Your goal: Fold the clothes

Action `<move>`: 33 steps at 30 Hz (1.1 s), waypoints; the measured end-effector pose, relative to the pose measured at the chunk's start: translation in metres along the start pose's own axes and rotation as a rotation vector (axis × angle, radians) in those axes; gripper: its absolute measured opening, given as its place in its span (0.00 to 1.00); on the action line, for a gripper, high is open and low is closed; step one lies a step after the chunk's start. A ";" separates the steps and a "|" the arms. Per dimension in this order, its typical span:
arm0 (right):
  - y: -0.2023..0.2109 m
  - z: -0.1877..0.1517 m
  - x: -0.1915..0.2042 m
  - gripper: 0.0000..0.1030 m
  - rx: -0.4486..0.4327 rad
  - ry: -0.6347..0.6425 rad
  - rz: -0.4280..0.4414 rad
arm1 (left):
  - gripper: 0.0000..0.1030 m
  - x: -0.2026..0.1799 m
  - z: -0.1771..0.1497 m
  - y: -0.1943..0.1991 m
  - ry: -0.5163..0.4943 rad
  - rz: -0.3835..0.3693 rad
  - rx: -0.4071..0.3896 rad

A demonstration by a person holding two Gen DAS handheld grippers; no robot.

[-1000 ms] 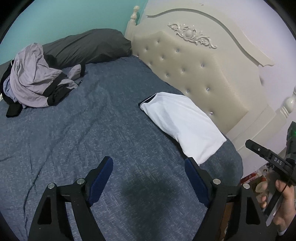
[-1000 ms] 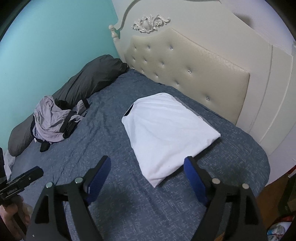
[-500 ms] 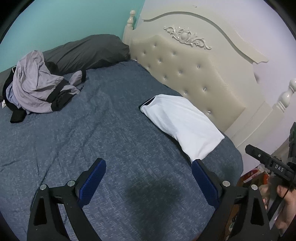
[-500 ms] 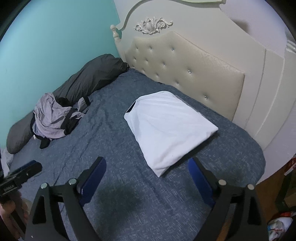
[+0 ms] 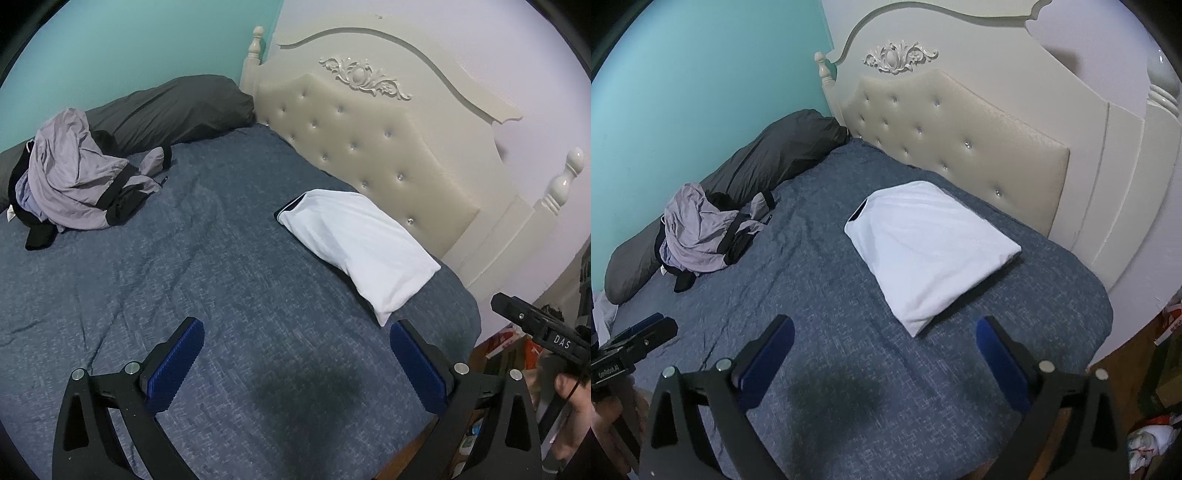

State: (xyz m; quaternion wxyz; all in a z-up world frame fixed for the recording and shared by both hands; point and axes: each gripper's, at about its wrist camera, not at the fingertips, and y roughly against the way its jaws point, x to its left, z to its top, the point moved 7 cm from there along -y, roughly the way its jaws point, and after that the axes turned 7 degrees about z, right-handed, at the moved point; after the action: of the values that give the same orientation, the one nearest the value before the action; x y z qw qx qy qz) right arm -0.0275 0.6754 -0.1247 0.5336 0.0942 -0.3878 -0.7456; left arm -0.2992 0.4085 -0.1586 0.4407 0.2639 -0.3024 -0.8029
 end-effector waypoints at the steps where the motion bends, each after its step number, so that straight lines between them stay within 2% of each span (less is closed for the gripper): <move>1: 0.001 -0.001 0.000 0.97 0.000 0.001 -0.003 | 1.00 0.000 -0.001 0.002 -0.003 0.000 -0.001; 18: 0.049 -0.023 0.028 0.97 -0.036 0.020 -0.015 | 1.00 -0.001 -0.022 0.051 -0.051 0.014 -0.039; 33: 0.072 -0.044 0.051 0.97 -0.040 0.039 -0.005 | 1.00 0.005 -0.036 0.081 -0.064 0.028 -0.062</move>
State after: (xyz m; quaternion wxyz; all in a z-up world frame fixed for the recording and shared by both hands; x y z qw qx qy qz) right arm 0.0279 0.6010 -0.0919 0.5410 0.0991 -0.3621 -0.7526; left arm -0.2323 0.3605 -0.1255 0.4502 0.2202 -0.2950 -0.8135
